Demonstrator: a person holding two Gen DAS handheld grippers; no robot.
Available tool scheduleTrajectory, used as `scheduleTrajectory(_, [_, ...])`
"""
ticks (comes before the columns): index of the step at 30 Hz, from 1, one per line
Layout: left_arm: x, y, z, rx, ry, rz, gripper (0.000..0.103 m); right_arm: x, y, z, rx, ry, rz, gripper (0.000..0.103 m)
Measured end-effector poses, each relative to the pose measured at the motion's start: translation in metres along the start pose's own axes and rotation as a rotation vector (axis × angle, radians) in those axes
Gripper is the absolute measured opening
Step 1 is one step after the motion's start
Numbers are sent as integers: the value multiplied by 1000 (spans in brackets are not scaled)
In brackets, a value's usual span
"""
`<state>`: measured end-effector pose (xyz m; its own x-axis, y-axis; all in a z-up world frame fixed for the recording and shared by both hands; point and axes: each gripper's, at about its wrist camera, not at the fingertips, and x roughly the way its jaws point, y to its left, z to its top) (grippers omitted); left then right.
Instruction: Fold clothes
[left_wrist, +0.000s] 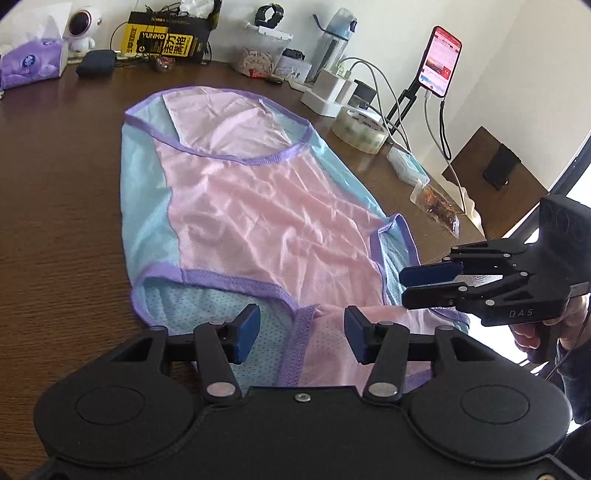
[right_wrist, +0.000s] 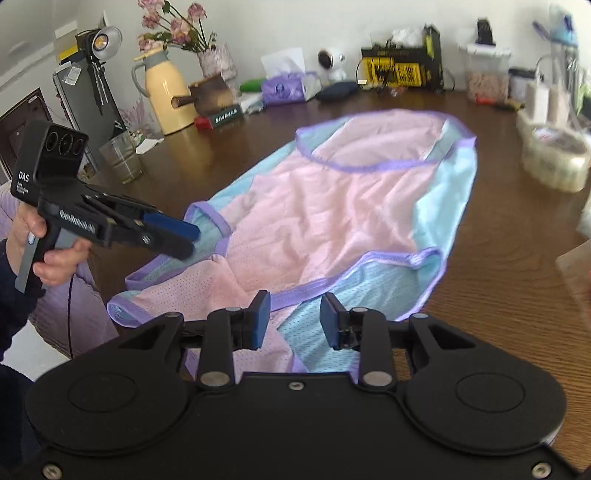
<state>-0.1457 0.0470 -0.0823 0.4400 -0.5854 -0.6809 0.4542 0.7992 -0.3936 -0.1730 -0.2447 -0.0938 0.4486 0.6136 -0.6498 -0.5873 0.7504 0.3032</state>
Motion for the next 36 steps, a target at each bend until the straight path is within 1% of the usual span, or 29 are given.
scheduleTrajectory(2, [6,3,3,-27,-3,-22,49,7,-4,0,33,-2,13,36])
scheduleTrajectory(3, [9,4,4,-36,-7,-29,47,8,-6,0,48,-7,17,36])
scheduleTrajectory(4, [11,5,4,-43,-9,-31,38,9,-8,1,66,-14,13,36])
scheduleTrajectory(5, [12,6,5,-53,-12,-29,33,10,-10,2,81,-21,9,36])
scheduleTrajectory(6, [13,8,5,-65,-16,-26,15,12,-11,2,83,-30,2,35])
scheduleTrajectory(7, [14,9,6,-73,-29,-25,7,13,-11,3,85,-39,-6,35])
scheduleTrajectory(8, [13,10,6,-77,-53,-26,6,14,-12,4,85,-48,-13,30])
scheduleTrajectory(9, [12,10,6,-80,-71,-25,3,15,-11,5,77,-56,-14,24])
scheduleTrajectory(10, [10,10,6,-85,-83,-21,2,16,-10,6,71,-65,-14,5])
scheduleTrajectory(11, [8,10,6,-93,-100,-20,2,15,-9,7,66,-75,-15,3])
scheduleTrajectory(14, [-1,12,7,-122,-147,-56,2,12,-6,12,53,-105,-18,2])
scheduleTrajectory(16, [-5,15,8,-154,-180,-60,2,10,-5,15,46,-122,-18,2])
scheduleTrajectory(17, [-6,16,8,-166,-192,-57,2,9,-7,17,51,-110,-11,4])
scheduleTrajectory(18, [-8,18,8,-184,-212,-70,2,8,-8,19,55,-99,-4,5])
scheduleTrajectory(19, [-10,20,8,-204,-238,-90,2,6,-9,20,57,-88,3,7])
scheduleTrajectory(20, [-13,22,8,-225,-263,-110,2,5,-9,19,47,-80,8,17])
scheduleTrajectory(21, [-14,23,8,-239,-275,-124,2,4,-8,16,45,-71,11,24])
scheduleTrajectory(22, [-13,23,8,-241,-260,-122,2,4,-7,14,45,-62,11,28])
scheduleTrajectory(25, [-11,20,9,-230,-187,-99,3,3,-5,7,50,-36,-11,29])
scheduleTrajectory(27, [-13,14,7,-189,-164,-53,4,3,-2,4,36,-36,-39,31])
scheduleTrajectory(29, [-14,7,4,-146,-145,-9,14,3,0,2,27,-39,-55,38])
scheduleTrajectory(31, [-12,0,2,-112,-123,20,38,4,1,1,20,-42,-64,38])
scheduleTrajectory(32, [-9,-3,2,-103,-116,20,39,5,1,1,16,-43,-68,38])
scheduleTrajectory(36, [4,-7,4,-103,-85,16,39,4,1,-2,12,-43,-69,38])
